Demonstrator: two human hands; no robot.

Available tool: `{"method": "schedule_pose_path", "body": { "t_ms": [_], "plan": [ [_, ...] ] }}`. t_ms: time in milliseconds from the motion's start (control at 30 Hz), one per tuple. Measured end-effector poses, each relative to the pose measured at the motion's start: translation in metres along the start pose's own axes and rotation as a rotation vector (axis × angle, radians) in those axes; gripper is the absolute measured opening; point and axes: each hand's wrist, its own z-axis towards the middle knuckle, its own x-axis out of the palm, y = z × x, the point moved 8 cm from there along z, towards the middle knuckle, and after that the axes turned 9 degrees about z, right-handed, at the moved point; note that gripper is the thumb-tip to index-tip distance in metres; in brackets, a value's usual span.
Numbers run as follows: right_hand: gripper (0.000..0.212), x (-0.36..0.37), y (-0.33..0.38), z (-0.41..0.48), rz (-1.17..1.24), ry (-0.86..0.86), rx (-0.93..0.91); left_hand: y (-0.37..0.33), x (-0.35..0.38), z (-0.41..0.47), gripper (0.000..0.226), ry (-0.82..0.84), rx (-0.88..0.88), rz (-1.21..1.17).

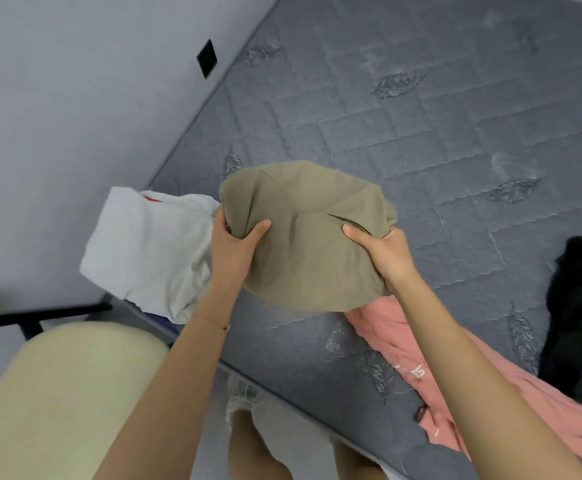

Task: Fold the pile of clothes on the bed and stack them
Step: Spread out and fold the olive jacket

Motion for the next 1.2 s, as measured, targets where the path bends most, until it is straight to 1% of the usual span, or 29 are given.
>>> {"method": "schedule_pose_path", "body": {
  "t_ms": [133,200,267,333,433,500,567,633,700,767,900,1033,1100,1200],
  "plan": [
    [0.015,0.065,0.0,-0.016,0.012,-0.032,-0.057,0.001,-0.071,0.028,0.051,0.003,0.081,0.101],
    [0.016,0.105,-0.004,-0.022,0.016,-0.038,-0.088,0.007,-0.107,0.048,0.05,0.013,0.098,0.132],
    [0.018,0.147,-0.01,-0.029,0.032,-0.039,-0.102,0.018,-0.144,0.066,0.05,0.007,0.087,0.144],
    [0.019,0.187,-0.019,-0.035,0.043,-0.047,-0.108,0.029,-0.178,0.085,0.046,0.006,0.077,0.151],
    [0.016,0.237,-0.04,-0.039,0.063,-0.072,-0.101,0.048,-0.219,0.114,0.042,0.022,0.08,0.159],
    [0.014,0.264,-0.059,-0.042,0.085,-0.096,-0.083,0.061,-0.243,0.129,0.039,0.002,0.073,0.166],
    [0.013,0.285,-0.08,-0.042,0.113,-0.116,-0.054,0.076,-0.259,0.144,0.036,-0.016,0.077,0.181],
    [0.012,0.299,-0.104,-0.04,0.126,-0.14,-0.019,0.096,-0.266,0.157,0.037,0.002,0.06,0.204],
    [0.014,0.308,-0.129,-0.035,0.111,-0.145,0.032,0.12,-0.267,0.167,0.043,0.03,0.025,0.261],
    [0.019,0.311,-0.154,-0.029,0.087,-0.136,0.108,0.148,-0.266,0.175,0.048,0.049,-0.025,0.326],
    [0.023,0.3,-0.195,-0.02,0.011,-0.157,0.238,0.188,-0.261,0.181,0.058,0.055,-0.114,0.37],
    [0.037,0.294,-0.202,-0.014,-0.048,-0.157,0.268,0.196,-0.253,0.187,0.063,0.082,-0.108,0.46],
    [0.057,0.288,-0.195,-0.014,-0.15,-0.197,0.254,0.188,-0.255,0.184,0.069,0.034,-0.078,0.562],
    [0.087,0.276,-0.174,-0.02,-0.331,-0.285,0.183,0.154,-0.257,0.167,0.088,-0.105,0.028,0.748]
  ]
}}
